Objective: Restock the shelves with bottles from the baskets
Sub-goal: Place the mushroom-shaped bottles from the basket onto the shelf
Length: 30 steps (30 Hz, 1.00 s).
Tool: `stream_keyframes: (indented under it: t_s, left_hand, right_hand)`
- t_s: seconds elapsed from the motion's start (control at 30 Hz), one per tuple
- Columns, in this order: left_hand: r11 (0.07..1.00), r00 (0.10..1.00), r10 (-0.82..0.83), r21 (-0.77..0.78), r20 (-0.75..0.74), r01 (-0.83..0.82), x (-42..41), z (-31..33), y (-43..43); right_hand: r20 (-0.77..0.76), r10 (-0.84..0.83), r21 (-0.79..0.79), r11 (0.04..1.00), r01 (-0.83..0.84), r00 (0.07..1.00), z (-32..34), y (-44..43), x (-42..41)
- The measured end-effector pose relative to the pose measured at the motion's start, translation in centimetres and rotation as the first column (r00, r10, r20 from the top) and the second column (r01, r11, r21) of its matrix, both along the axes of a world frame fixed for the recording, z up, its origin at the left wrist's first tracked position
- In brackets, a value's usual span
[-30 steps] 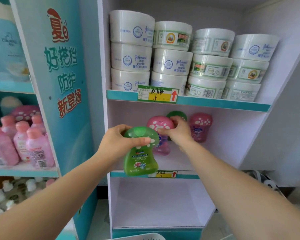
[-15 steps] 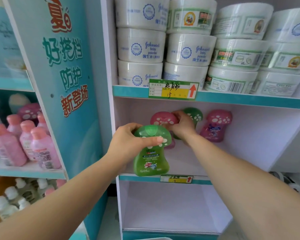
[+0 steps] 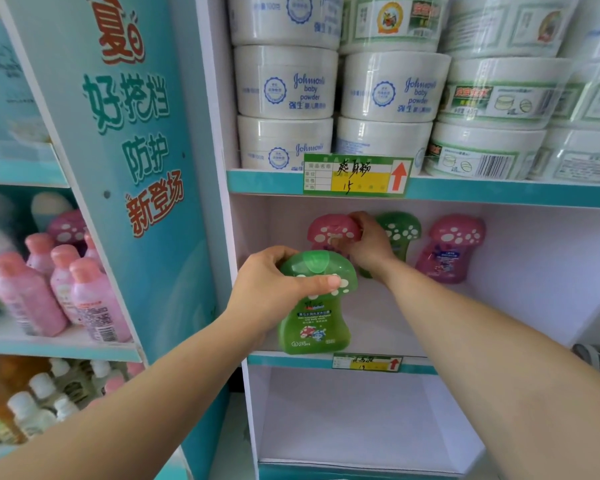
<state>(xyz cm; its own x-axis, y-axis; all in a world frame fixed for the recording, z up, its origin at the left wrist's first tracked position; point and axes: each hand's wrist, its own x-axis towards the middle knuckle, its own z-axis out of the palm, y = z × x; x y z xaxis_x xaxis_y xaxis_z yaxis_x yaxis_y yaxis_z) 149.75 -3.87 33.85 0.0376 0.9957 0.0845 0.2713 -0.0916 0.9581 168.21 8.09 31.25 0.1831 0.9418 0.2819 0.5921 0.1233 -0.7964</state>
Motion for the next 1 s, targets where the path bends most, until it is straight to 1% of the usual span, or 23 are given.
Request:
stream_keyframes:
  t_s: [0.1, 0.3, 0.57, 0.7, 0.8, 0.87, 1.0]
  left_hand:
    - [1.000, 1.000, 0.002, -0.005, -0.005, -0.002, 0.0, -0.1, 0.2]
    - [1.000, 0.999, 0.016, -0.010, -0.034, -0.016, 0.1, -0.1, 0.3]
    - [0.999, 0.998, 0.031, -0.008, -0.059, -0.031, 0.3, -0.2, 0.4]
    - [0.999, 0.995, 0.047, 0.008, -0.086, -0.047, 1.0, -0.4, 0.9]
    - [0.995, 0.990, 0.067, 0.080, -0.126, -0.057, 1.6, -0.3, 1.4]
    - [0.988, 0.982, 0.089, 0.141, -0.167, -0.065, 2.0, -0.2, 2.0]
    - [0.982, 0.926, 0.109, 0.186, -0.362, -0.043, 2.4, 0.1, 3.5]
  right_hand:
    - [0.044, -0.007, 0.006, 1.000, 0.006, 0.999, -0.3, 0.2, 0.1]
    - [0.228, -0.031, 0.048, 0.999, 0.021, 0.973, 0.1, 0.4, 0.4]
    - [0.225, -0.053, 0.075, 0.996, 0.037, 0.973, -0.2, 0.8, 0.2]
    - [0.307, -0.061, 0.078, 0.996, 0.038, 0.950, -0.2, 0.6, 0.1]
    - [0.378, -0.099, 0.121, 0.991, 0.056, 0.921, -0.3, 0.1, 0.2]
    - [0.395, -0.117, 0.151, 0.987, 0.061, 0.911, -0.5, -0.5, 0.4]
    - [0.386, -0.120, 0.197, 0.979, 0.045, 0.915, -1.1, -2.0, 0.9]
